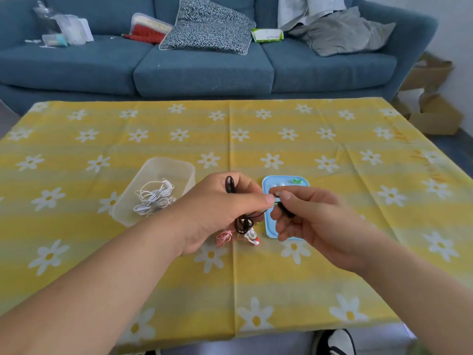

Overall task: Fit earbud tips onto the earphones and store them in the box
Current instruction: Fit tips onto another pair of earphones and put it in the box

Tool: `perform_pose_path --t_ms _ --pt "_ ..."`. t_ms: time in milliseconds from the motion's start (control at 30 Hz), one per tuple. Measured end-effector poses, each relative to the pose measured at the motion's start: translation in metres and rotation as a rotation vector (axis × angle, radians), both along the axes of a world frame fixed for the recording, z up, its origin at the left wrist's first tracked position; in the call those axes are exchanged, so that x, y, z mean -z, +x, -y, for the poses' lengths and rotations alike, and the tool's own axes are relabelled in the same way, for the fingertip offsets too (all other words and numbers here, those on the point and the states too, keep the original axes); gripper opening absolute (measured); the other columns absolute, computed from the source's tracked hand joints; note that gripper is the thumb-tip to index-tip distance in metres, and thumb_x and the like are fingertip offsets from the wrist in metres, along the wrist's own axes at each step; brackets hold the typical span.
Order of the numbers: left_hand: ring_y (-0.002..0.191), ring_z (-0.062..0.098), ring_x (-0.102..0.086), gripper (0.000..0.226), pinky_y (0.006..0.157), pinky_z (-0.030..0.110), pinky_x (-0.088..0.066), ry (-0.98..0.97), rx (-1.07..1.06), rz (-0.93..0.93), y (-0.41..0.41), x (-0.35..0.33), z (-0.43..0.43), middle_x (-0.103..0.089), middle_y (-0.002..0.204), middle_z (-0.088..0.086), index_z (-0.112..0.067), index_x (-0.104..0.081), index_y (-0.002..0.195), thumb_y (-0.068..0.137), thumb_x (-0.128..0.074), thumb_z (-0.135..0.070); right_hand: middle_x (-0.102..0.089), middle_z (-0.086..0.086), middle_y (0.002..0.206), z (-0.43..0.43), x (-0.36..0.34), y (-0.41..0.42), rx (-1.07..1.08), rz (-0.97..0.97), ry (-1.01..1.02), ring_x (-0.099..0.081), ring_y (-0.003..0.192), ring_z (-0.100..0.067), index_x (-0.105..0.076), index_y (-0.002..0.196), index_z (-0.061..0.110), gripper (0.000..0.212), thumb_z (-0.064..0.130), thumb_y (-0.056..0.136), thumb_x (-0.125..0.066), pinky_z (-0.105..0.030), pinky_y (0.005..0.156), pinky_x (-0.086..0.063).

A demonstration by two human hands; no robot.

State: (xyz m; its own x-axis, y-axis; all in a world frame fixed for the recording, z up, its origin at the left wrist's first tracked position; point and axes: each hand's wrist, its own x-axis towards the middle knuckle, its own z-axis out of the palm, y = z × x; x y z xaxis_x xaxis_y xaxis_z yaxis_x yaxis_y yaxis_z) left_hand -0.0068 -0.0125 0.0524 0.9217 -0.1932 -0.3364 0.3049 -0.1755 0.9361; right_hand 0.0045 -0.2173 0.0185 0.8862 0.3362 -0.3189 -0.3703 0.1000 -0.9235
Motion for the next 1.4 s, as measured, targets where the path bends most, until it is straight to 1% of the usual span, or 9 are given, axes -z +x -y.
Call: perform_pose_path --t_ms 133,200,300,467,600,800,933,1067,1400 --pt "0.083 0.021 -0.078 0.021 0.085 0.044 -0.061 0.034 0.011 0.052 -0.001 0.008 0.014 -0.078 0.089 0.005 -0.020 -0.075 0.105 0.085 -0.082 -0.018 -0.063 -0.013 0.080 0.002 -0.002 -0.007 -0.058 0.115 -0.227 -0.056 0.061 -0.020 -0.072 0.103 0.000 0.026 0.018 0.106 -0.053 -0.031 0.057 -0.050" --pt "0.077 0.023 -0.077 0.014 0.064 0.032 -0.062 0.062 0.040 0.087 -0.003 0.010 0.021 -0.077 0.086 0.005 -0.017 -0.077 0.104 0.090 -0.077 -0.013 -0.063 -0.009 0.078 0.001 -0.004 -0.011 -0.126 0.159 -0.326 -0.054 0.059 -0.018 -0.071 0.087 0.006 0.031 0.020 0.106 -0.052 -0.031 0.058 -0.048" --pt "0.071 0.026 -0.076 0.012 0.042 0.010 -0.041 0.128 0.077 0.114 -0.004 0.013 0.027 -0.076 0.083 0.000 -0.019 -0.078 0.103 0.094 -0.073 -0.013 -0.059 -0.002 0.069 0.001 -0.004 -0.012 -0.176 0.127 -0.417 -0.051 0.055 -0.016 -0.064 0.080 0.008 0.033 0.022 0.106 -0.050 -0.032 0.060 -0.046" --pt "0.068 0.025 -0.075 0.007 0.044 0.014 -0.045 0.140 0.097 0.131 0.004 0.013 0.028 -0.076 0.081 0.013 -0.010 -0.076 0.095 0.089 -0.077 -0.006 -0.052 -0.007 0.078 0.007 -0.004 -0.009 -0.161 -0.115 -0.134 -0.048 0.056 -0.017 -0.061 0.102 0.005 0.020 0.011 0.107 -0.043 -0.035 0.058 -0.044" --pt "0.076 0.026 -0.078 0.025 0.042 0.008 -0.039 0.212 0.151 0.133 0.005 0.016 0.028 -0.073 0.089 0.017 -0.023 -0.070 0.117 0.098 -0.065 -0.008 -0.056 -0.017 0.099 0.014 -0.003 -0.004 -0.164 -0.236 0.108 -0.050 0.064 -0.024 -0.060 0.122 -0.011 0.031 0.001 0.099 -0.044 -0.039 0.063 -0.047" --pt "0.076 0.027 -0.078 0.022 0.043 0.009 -0.041 0.208 0.117 0.143 0.005 0.022 0.026 -0.072 0.091 0.011 -0.027 -0.071 0.115 0.102 -0.059 -0.012 -0.069 -0.013 0.096 0.019 0.004 -0.003 -0.110 -0.158 0.086 -0.064 0.077 -0.022 -0.067 0.122 -0.005 0.031 -0.008 0.101 -0.045 -0.036 0.075 -0.060" --pt "0.076 0.019 -0.079 0.019 0.072 0.029 -0.060 0.129 0.026 0.186 0.007 0.025 0.021 -0.077 0.094 0.009 -0.024 -0.070 0.114 0.099 -0.066 -0.012 -0.071 -0.016 0.095 0.020 0.005 -0.002 -0.028 -0.160 0.089 -0.068 0.078 -0.025 -0.069 0.119 -0.004 0.028 -0.009 0.098 -0.051 -0.036 0.077 -0.062" --pt "0.086 0.019 -0.079 0.023 0.091 0.038 -0.061 0.065 -0.053 0.177 0.008 0.029 0.017 -0.080 0.093 0.002 -0.020 -0.071 0.115 0.095 -0.070 -0.008 -0.072 -0.020 0.097 0.016 0.005 -0.001 0.037 -0.200 0.120 -0.070 0.080 -0.029 -0.068 0.119 -0.005 0.026 -0.007 0.096 -0.056 -0.037 0.077 -0.062" --pt "0.082 0.019 -0.079 0.008 0.078 0.041 -0.065 -0.015 -0.096 0.132 0.007 0.028 0.019 -0.080 0.085 0.004 -0.012 -0.071 0.098 0.092 -0.074 -0.008 -0.070 -0.018 0.091 0.009 0.003 0.002 0.116 -0.191 0.139 -0.071 0.078 -0.025 -0.067 0.115 -0.002 0.026 -0.005 0.089 -0.068 -0.034 0.073 -0.061"
